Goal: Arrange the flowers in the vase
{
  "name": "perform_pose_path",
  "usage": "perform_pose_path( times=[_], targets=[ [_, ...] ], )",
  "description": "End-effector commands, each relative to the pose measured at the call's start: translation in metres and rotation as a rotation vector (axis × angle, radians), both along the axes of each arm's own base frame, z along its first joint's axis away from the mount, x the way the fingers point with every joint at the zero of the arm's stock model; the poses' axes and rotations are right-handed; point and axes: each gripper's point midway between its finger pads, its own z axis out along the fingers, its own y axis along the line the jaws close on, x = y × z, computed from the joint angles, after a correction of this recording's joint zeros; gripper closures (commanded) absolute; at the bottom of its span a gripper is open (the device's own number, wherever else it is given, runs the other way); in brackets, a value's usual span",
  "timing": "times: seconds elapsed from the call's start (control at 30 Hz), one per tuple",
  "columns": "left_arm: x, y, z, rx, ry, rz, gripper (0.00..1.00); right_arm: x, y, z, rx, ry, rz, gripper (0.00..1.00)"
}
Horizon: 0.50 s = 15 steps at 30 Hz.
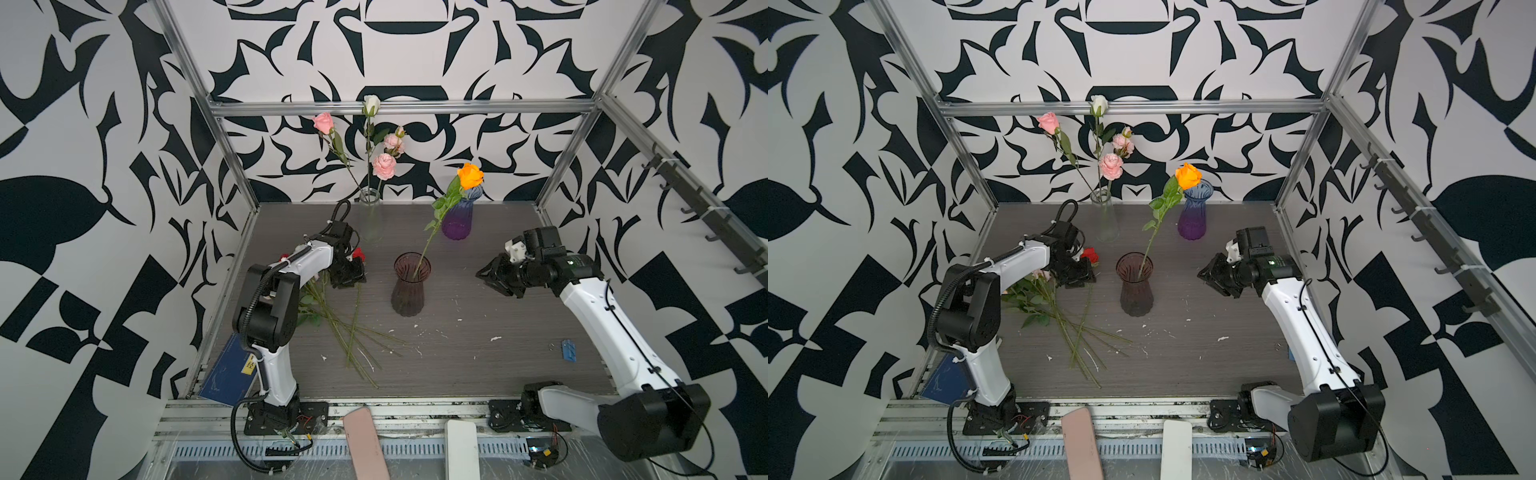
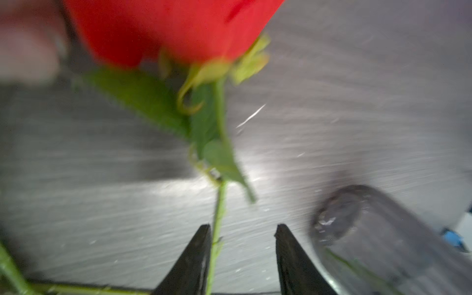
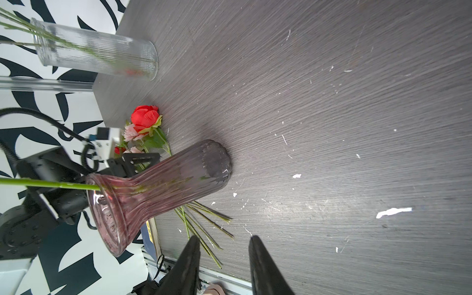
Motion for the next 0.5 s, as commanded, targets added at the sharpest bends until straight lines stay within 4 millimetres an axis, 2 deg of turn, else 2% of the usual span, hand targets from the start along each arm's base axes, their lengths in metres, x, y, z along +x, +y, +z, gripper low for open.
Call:
perform_pose_path(
  times=[0.0, 0.27, 0.47],
  targets=[
    [-0.016, 0.012, -0.013, 0.085, 0.044, -0.035, 0.54, 0.007, 0.002, 0.005, 0.023, -0.022, -0.011, 0.64],
    [-0.012, 0.010, -0.023, 0.225, 0.054, -0.084, 0.55, 0.007, 0.002, 0.008, 0.021, -0.023, -0.004, 0.64],
    [-0.017, 0.012, -0.038, 0.437, 0.074, -0.201, 0.57, 0.007, 0.002, 0.009, 0.016, -0.026, 0.001, 0.64]
  ],
)
